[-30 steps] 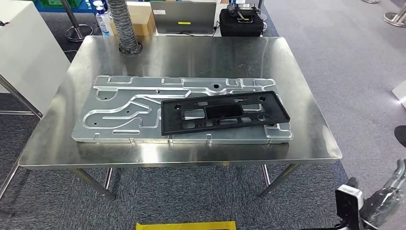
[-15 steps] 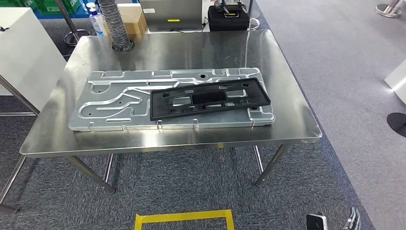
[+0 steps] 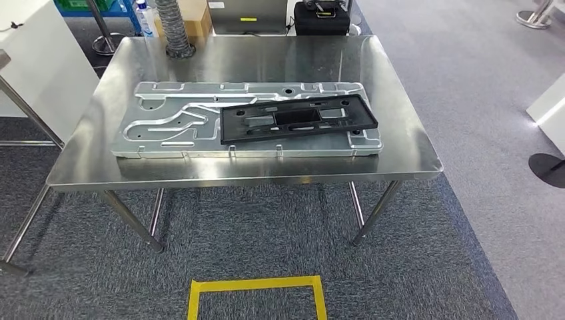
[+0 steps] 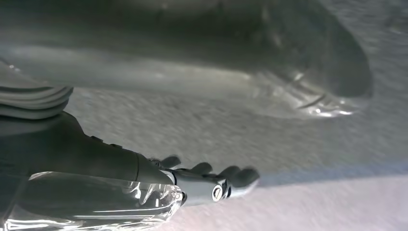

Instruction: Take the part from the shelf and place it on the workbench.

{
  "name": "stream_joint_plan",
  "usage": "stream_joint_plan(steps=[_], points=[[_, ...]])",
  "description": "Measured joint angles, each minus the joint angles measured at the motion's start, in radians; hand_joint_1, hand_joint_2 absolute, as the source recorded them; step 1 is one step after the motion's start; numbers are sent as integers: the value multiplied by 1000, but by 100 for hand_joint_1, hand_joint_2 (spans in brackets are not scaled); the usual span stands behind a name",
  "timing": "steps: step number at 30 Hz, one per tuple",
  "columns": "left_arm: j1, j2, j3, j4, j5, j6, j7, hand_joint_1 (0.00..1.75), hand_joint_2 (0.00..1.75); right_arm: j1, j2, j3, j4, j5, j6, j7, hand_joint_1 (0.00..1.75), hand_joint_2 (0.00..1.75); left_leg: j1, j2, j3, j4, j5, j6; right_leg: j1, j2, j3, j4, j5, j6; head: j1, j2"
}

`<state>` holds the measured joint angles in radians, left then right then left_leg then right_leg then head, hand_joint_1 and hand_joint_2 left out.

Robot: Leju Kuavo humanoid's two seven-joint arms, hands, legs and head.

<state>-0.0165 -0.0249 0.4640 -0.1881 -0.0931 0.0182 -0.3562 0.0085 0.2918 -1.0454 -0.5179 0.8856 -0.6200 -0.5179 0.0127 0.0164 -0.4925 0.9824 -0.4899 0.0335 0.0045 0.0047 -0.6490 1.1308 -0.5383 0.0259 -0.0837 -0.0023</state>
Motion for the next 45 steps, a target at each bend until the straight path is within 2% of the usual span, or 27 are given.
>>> stream_joint_plan(steps=[2,4,5,7,9,10,12,13,15,17,18,19,21,23,24,25,27,29,31,32,33,35,37,38,40,43,45], points=[[0,1,-2,0,-2,1,-1,0,0,-7,0,-5,32,3,6,24,0,0,-2,2,-30,3,22,2,-1,0,-26,120,-70,6,0,0],[1,2,-3,0,-6,1,-3,0,0,-12,0,-10,56,10,13,53,0,0,-3,3,-61,7,44,-1,-1,0,-6,153,-48,6,0,0],[1,2,-4,0,-9,1,-4,0,0,-13,0,-11,65,15,17,69,0,0,-3,3,-75,10,53,-3,-1,0,30,116,-17,4,0,0],[0,2,-6,0,-14,1,-6,0,0,-16,0,-12,80,28,20,107,0,0,-4,3,-98,15,71,-9,1,0,139,-34,17,-5,0,0],[0,2,-8,0,-19,-1,-10,0,0,-20,0,-12,92,42,24,144,0,0,-5,4,-109,18,88,-20,7,0,213,-154,6,-16,0,0],[0,2,-9,0,-22,-2,-12,0,0,-21,0,-13,97,48,27,162,0,0,-5,5,-112,18,96,-26,10,0,222,-177,1,-22,0,0],[0,3,-10,0,-26,-3,-13,0,0,-22,-4,-13,111,63,43,207,0,0,-4,4,-118,19,103,-38,10,-2,210,-183,17,-35,0,0],[0,4,-10,0,-27,-3,-13,0,0,-23,-9,-13,118,71,57,233,0,0,-3,1,-126,33,83,-42,8,-4,200,-186,29,-43,0,0],[1,5,-11,0,-29,-4,-13,0,0,-25,-24,-11,132,91,93,285,0,0,1,-5,-153,116,-9,-48,6,-7,173,-189,56,-55,0,0],[3,5,-11,0,-30,-4,-12,0,0,-24,-43,-8,148,111,127,325,0,0,3,-6,-176,241,-94,-53,8,-7,143,-186,79,-58,0,0],[4,5,-11,0,-31,-4,-12,0,0,-23,-54,-5,156,119,146,339,0,0,4,-6,-178,286,-102,-55,9,-7,126,-183,90,-58,0,0],[4,5,-11,0,-31,-3,-12,0,0,-23,-66,-1,165,127,166,350,0,0,4,-6,-166,303,-85,-56,10,-7,107,-179,101,-56,0,0],[2,5,-11,0,-33,-1,-11,0,0,-25,-93,9,184,138,208,365,0,0,4,-6,-90,232,-30,-54,10,-7,66,-163,122,-51,0,0],[-4,5,-11,0,-35,-1,-10,0,0,-26,-119,20,203,146,241,373,0,0,0,-7,23,77,-35,-44,11,-7,37,-145,137,-42,0,0],[-6,5,-11,0,-36,0,-9,0,0,-27,-131,25,212,149,255,375,0,0,-3,-8,60,20,-50,-38,11,-8,30,-138,144,-36,0,0],[-7,5,-11,0,-37,0,-9,0,0,-27,-142,29,220,153,267,376,0,0,-7,-8,76,-11,-64,-31,10,-10,26,-135,151,-30,0,0],[-7,4,-11,0,-38,0,-9,0,0,-28,-156,37,233,158,291,374,0,0,-9,-6,65,-17,-52,-15,5,-10,21,-132,161,-18,0,0],[-9,4,-11,0,-43,0,-8,0,0,-29,-160,43,239,159,311,368,0,0,-7,-1,43,-19,-28,2,1,-7,4,-96,109,-6,0,0],[-10,4,-11,0,-49,-1,-9,0,0,-30,-161,46,243,159,319,362,0,0,-7,1,14,-19,-3,10,-5,-5,-26,10,-1,4,0,0],[-10,4,-11,0,-52,-2,-9,0,0,-30,-160,46,245,159,320,359,0,0,-8,2,-3,-18,10,11,-7,-5,-39,73,-41,8,0,0],[-10,4,-12,0,-55,-4,-10,0,0,-30,-158,47,247,158,321,357,0,0,-8,2,-20,-17,23,9,-9,-5,-44,127,-56,12,0,0],[-10,4,-13,0,-62,-6,-10,0,0,-31,-156,47,249,157,321,355,0,0,-8,3,-57,-11,47,4,-14,-5,-11,144,-19,18,0,0],[-11,4,-16,0,-66,-7,-10,0,0,-33,-156,47,250,157,321,354,0,0,-7,2,-92,1,68,-4,-19,-5,93,27,25,18,0,0],[-11,4,-17,0,-67,-8,-11,0,0,-34,-156,47,250,157,322,355,0,0,-7,2,-105,7,75,-9,-18,-5,156,-60,21,15,0,0],[-11,4,-18,0,-68,-8,-12,0,0,-37,-156,47,251,158,325,359,0,0,-8,2,-117,15,90,-21,-13,-4,227,-167,-3,1,0,0],[-13,4,-19,0,-69,-8,-12,0,0,-38,-156,47,254,160,341,385,0,0,-4,1,-127,22,94,-39,-10,-7,216,-181,10,-28,0,0],[-13,5,-19,0,-71,-8,-10,0,0,-40,-160,47,258,167,360,410,0,0,-1,-4,-152,83,24,-45,-10,-12,195,-183,32,-46,0,0]])
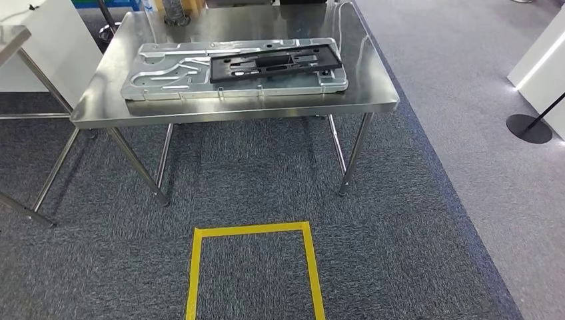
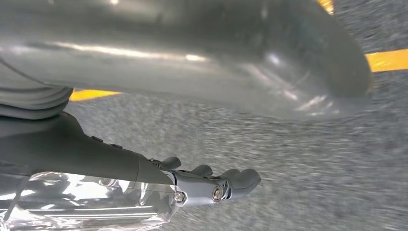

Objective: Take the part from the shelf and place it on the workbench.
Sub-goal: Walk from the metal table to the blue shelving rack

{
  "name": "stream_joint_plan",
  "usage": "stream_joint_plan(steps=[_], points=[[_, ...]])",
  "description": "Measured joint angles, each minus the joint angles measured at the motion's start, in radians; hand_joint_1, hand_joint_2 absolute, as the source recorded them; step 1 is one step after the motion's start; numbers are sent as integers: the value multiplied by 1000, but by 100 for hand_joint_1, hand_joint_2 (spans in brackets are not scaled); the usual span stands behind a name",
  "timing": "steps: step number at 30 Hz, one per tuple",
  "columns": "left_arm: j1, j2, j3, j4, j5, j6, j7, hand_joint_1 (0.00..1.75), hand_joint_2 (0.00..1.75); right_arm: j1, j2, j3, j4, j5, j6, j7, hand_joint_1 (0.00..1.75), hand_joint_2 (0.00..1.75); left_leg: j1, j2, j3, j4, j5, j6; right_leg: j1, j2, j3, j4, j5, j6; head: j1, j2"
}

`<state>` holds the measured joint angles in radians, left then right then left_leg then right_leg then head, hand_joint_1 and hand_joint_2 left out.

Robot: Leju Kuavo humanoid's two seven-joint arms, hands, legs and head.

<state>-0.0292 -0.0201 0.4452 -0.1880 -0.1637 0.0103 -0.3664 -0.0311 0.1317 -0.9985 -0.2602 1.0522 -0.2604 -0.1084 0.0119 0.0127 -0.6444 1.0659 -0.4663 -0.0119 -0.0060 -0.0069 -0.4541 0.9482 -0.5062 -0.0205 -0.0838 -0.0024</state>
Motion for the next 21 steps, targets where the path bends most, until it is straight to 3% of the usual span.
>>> stream_joint_plan(steps=[2,3,4,5,6,8,10,11,13,14,16,18,19,20,21], points=[[1,0,0,0,-1,0,1,0,0,0,-10,1,5,7,18,17,0,0,1,-2,-32,126,-100,-3,5,-2,-27,2,21,-8,0,0],[1,-1,0,0,-1,0,1,0,0,0,-15,1,8,9,26,23,0,0,2,-2,-41,184,-126,-5,8,-2,-43,4,31,-8,0,0],[0,0,0,0,-1,0,1,0,0,1,-19,1,11,10,36,29,0,0,2,-2,-37,217,-127,-6,10,-2,-59,8,41,-8,0,0],[0,0,0,0,-1,0,1,0,0,1,-22,1,14,10,49,37,0,0,2,-2,-17,215,-106,-5,12,-1,-77,13,51,-7,0,0],[0,0,0,0,-2,0,2,0,0,0,-25,2,17,10,65,44,0,0,2,-3,19,178,-77,-3,13,0,-95,18,60,-5,0,0],[-2,1,0,0,-5,0,2,0,0,-1,-29,2,22,10,98,58,0,0,0,-3,124,36,-46,4,14,1,-125,29,76,2,0,0],[-4,1,0,0,-8,0,2,0,0,0,-32,2,26,10,119,63,0,0,-5,-5,198,-81,-60,12,15,-2,-141,35,91,12,0,0],[-5,2,0,0,-10,0,2,0,0,0,-32,3,29,11,125,63,0,0,-8,-6,210,-108,-66,16,15,-3,-147,36,100,18,0,0],[-4,3,0,0,-13,0,4,0,0,-1,-32,6,32,13,134,57,0,0,-7,-4,200,-115,-54,27,12,-2,-156,39,103,29,0,0],[-4,3,0,0,-13,0,5,0,0,-2,-32,8,34,15,138,52,0,0,-6,-2,192,-117,-45,35,10,0,-165,55,84,35,0,0],[-5,4,0,0,-13,0,7,0,0,-2,-31,11,36,19,144,41,0,0,-6,2,174,-117,-28,47,6,4,-196,144,2,42,0,0],[-6,5,0,0,-14,0,7,0,0,-2,-30,14,37,22,150,29,0,0,-9,2,151,-111,-13,52,2,4,-231,276,-74,48,0,0],[-5,6,0,0,-15,0,8,0,0,-3,-29,15,38,23,152,23,0,0,-10,2,137,-107,-5,52,0,4,-234,317,-81,50,0,0],[-5,6,0,0,-16,0,9,0,0,-3,-29,16,38,23,152,17,0,0,-10,2,122,-101,2,51,-1,4,-220,323,-67,51,0,0],[-5,6,0,0,-19,0,9,0,0,-3,-29,16,39,23,152,12,0,0,-10,2,107,-95,8,49,-2,4,-188,292,-39,51,0,0]])
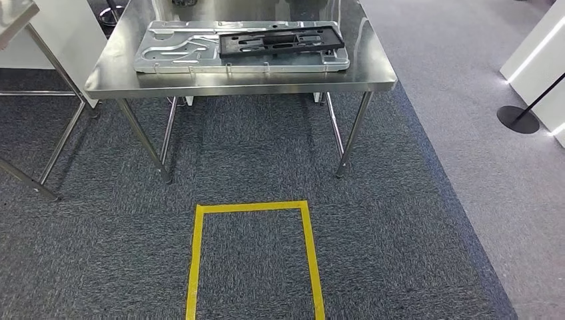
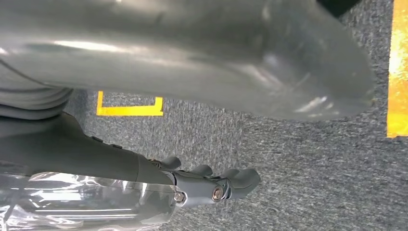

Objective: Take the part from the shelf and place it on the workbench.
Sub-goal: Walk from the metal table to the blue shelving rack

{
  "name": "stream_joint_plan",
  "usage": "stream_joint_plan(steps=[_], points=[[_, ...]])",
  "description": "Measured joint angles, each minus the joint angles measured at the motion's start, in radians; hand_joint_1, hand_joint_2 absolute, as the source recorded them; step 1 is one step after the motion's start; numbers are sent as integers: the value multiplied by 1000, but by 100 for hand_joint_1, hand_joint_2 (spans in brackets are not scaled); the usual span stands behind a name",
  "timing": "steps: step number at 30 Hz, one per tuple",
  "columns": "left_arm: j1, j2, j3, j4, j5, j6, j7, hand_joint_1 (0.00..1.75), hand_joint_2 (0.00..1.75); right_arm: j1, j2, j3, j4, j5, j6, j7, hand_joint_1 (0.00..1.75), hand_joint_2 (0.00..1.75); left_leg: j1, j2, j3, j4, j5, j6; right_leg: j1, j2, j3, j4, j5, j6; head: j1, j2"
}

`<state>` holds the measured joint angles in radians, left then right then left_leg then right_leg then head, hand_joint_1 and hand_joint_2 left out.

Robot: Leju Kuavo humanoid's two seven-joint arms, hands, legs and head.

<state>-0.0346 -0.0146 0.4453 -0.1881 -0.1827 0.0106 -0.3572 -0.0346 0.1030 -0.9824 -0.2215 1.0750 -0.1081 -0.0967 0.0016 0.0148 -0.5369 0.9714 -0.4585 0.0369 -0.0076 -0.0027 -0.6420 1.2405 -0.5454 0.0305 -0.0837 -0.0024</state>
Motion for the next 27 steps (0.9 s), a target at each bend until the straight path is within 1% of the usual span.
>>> stream_joint_plan(steps=[1,2,3,4,5,7,8,9,10,11,12,13,14,15,16,17,18,19,20,22,23,24,25,26,27], points=[[0,0,0,0,-3,0,1,0,0,-1,0,0,0,0,0,-3,0,0,0,0,-13,7,5,-3,-1,0,48,-62,26,-2,0,0],[0,-1,-1,0,-6,0,1,0,0,-3,0,0,0,0,-1,-5,0,0,0,-1,-24,15,10,-6,1,0,102,-139,36,-5,0,0],[0,-2,-2,0,-9,0,1,0,0,-5,0,0,0,0,-2,-5,0,0,-1,-1,-32,20,14,-11,3,0,144,-204,35,-10,0,0],[0,-2,-3,0,-12,0,1,0,0,-6,0,0,0,0,-2,-6,0,0,-1,-1,-37,23,19,-16,6,1,171,-248,28,-15,0,0],[-1,-3,-5,0,-14,0,1,0,0,-7,0,0,0,0,-2,-6,0,0,-1,-1,-40,24,25,-22,9,1,180,-270,21,-21,0,0],[-1,-3,-8,0,-15,0,0,0,0,-6,0,0,0,-1,-2,-7,0,0,1,-1,-44,25,33,-34,8,0,173,-278,32,-35,0,0],[-1,-3,-9,0,-15,0,0,0,0,-7,0,0,1,-1,-2,-6,0,0,2,-2,-50,36,20,-39,7,-1,167,-281,40,-44,0,0],[0,-4,-9,0,-14,0,1,0,0,-7,-1,0,1,-1,-2,-5,0,0,3,-4,-61,65,-10,-43,5,-2,160,-284,49,-52,0,0],[0,-4,-9,0,-13,-1,1,0,0,-8,-3,0,1,-1,-2,-4,0,0,5,-6,-78,112,-54,-45,5,-4,151,-285,57,-57,0,0],[0,-5,-9,0,-11,-1,1,0,0,-8,-6,0,1,-1,-2,-3,0,0,6,-7,-98,175,-102,-48,7,-4,140,-284,66,-61,0,0],[1,-6,-9,0,-10,-1,2,0,0,-7,-9,0,2,-1,-2,-2,0,0,8,-7,-116,240,-138,-51,9,-5,129,-283,74,-62,0,0],[1,-6,-9,0,-9,-1,2,0,0,-7,-13,0,2,-1,-2,-2,0,0,9,-7,-125,289,-153,-53,11,-5,116,-280,82,-62,0,0],[1,-6,-9,0,-9,-1,3,0,0,-7,-16,0,3,-1,-1,-2,0,0,10,-7,-120,308,-145,-55,11,-5,104,-276,89,-61,0,0],[1,-6,-8,0,-9,-1,4,0,0,-6,-18,0,4,-2,2,-2,0,0,11,-7,-99,292,-122,-55,11,-4,91,-271,96,-59,0,0],[0,-6,-8,0,-9,-1,6,0,0,-6,-18,0,5,-6,8,-2,0,0,11,-7,-59,239,-93,-54,11,-4,79,-265,101,-56,0,0],[0,-6,-8,0,-9,0,7,0,0,-6,-19,-1,5,-13,17,-1,0,0,11,-7,-7,163,-76,-52,11,-3,68,-258,106,-52,0,0],[-2,-6,-8,0,-9,0,9,0,0,-6,-19,-3,5,-24,28,1,0,0,10,-8,40,92,-69,-48,12,-3,59,-251,110,-48,0,0],[-2,-6,-8,0,-9,0,11,0,0,-7,-19,-7,6,-36,40,5,0,0,8,-8,72,39,-71,-44,13,-3,53,-245,114,-42,0,0],[-3,-6,-8,0,-10,1,14,0,0,-7,-19,-12,6,-46,50,11,0,0,6,-9,87,11,-77,-38,13,-3,50,-241,118,-36,0,0],[-1,-6,-8,0,-11,1,18,0,0,-8,-19,-23,6,-61,60,20,0,0,4,-9,81,4,-72,-25,11,-4,47,-238,125,-24,0,0],[-1,-6,-8,0,-11,2,20,0,0,-9,-19,-28,6,-64,61,23,0,44,4,-7,78,2,-66,-18,9,-2,43,-230,119,-19,0,0],[-1,-6,-8,0,-12,2,22,0,0,-8,-18,-32,6,-67,62,27,0,87,5,-5,73,0,-59,-10,8,-1,33,-206,99,-14,0,0],[-2,-6,-8,0,-12,2,25,0,0,-8,-16,-36,6,-69,64,32,0,131,6,-4,67,-3,-51,-4,5,0,14,-161,64,-9,0,0],[-2,-6,-8,0,-12,3,29,0,0,-8,-15,-41,7,-71,67,38,0,175,4,-3,58,-2,-45,0,3,1,-11,-97,21,-4,0,0],[-1,-6,-8,0,-12,4,35,0,0,-8,-13,-45,7,-72,70,44,0,175,3,-2,49,-2,-40,2,2,1,-38,-26,-18,-1,0,0]])
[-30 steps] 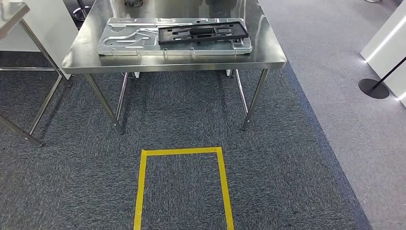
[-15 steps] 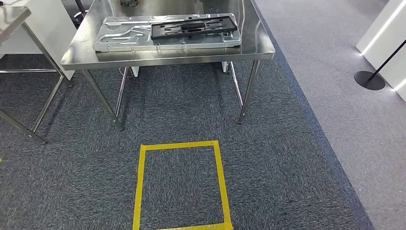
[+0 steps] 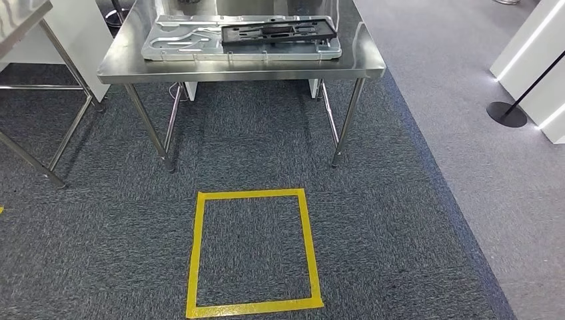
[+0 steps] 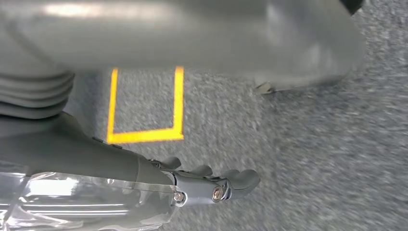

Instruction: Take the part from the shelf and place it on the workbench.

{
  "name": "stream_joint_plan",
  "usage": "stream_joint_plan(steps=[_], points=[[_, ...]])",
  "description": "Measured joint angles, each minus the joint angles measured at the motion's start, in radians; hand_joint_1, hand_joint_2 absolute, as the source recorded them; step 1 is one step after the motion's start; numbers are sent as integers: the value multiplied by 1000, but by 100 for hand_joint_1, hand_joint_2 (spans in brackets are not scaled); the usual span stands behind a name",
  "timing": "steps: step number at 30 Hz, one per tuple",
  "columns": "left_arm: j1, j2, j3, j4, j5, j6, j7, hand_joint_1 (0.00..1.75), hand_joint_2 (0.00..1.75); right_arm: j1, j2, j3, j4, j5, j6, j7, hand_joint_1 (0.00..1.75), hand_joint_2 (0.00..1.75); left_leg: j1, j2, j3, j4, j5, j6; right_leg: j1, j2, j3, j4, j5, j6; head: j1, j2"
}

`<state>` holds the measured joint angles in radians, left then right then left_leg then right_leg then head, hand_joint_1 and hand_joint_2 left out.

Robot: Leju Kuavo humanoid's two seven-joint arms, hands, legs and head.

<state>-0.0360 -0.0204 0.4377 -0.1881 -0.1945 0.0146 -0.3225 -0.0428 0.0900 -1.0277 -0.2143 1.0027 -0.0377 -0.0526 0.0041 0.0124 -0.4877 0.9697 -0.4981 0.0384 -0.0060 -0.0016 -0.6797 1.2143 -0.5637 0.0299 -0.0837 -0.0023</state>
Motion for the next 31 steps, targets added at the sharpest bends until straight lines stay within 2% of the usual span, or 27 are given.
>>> stream_joint_plan(steps=[1,2,3,5,6,7,8,9,10,13,17,21,25,31], points=[[1,0,0,0,0,1,6,0,0,0,1,-4,0,-1,2,5,0,175,-2,0,-8,1,6,0,-1,0,-18,55,-25,3,0,0],[2,0,1,0,0,2,11,0,0,1,1,-6,0,-1,4,10,0,175,-3,0,-15,2,10,0,-2,0,-19,78,-32,4,0,0],[2,0,1,0,0,2,16,0,44,1,1,-8,0,-1,3,14,0,175,-3,0,-21,3,14,-1,-2,0,1,60,-20,4,0,0],[2,0,3,0,0,1,23,0,131,1,1,-12,1,1,-4,25,0,175,-4,0,-27,10,18,-4,-7,0,92,-78,32,12,0,0],[1,2,6,0,1,1,26,0,175,-1,1,-14,1,3,-9,30,0,131,-6,-1,-32,19,16,-6,-10,3,134,-148,52,13,0,0],[0,3,9,0,2,0,28,0,175,-2,1,-15,2,5,-14,34,0,87,-8,-2,-36,26,15,-7,-12,5,161,-197,61,8,0,0],[-2,5,12,0,3,0,29,0,175,-3,1,-15,4,7,-17,36,0,44,-12,-3,-41,32,14,-10,-13,8,172,-219,62,4,0,0],[-2,5,15,0,4,0,29,0,175,-3,1,-15,5,7,-17,37,0,0,-13,-4,-44,35,14,-12,-10,9,170,-221,62,-7,-1,0],[-2,5,17,0,5,0,28,0,175,-3,1,-16,6,7,-17,37,0,44,-13,-4,-45,35,16,-14,-8,8,168,-220,62,-13,-1,0],[-3,5,22,0,9,0,27,0,175,-3,0,-20,6,6,-12,36,0,175,-9,-4,-46,34,20,-20,-3,8,166,-220,66,-16,-1,0],[-1,4,25,0,17,-4,27,0,175,-2,0,-13,6,-4,-2,26,0,175,-5,-4,-48,33,23,-25,2,8,166,-219,67,-21,-1,0],[13,4,4,-6,31,-4,47,0,175,11,0,57,-1,-79,0,26,0,175,-3,-4,-48,33,24,-28,3,8,165,-219,68,-22,-1,0],[29,4,-27,-18,46,-4,73,0,0,26,0,138,-15,-170,5,26,0,0,-2,-4,-48,33,25,-28,3,8,164,-218,69,-22,-1,0],[52,4,-85,-44,71,-5,114,0,0,50,0,270,-40,-308,6,26,0,0,-3,-4,-49,33,25,-28,3,8,164,-218,69,-22,-1,0]])
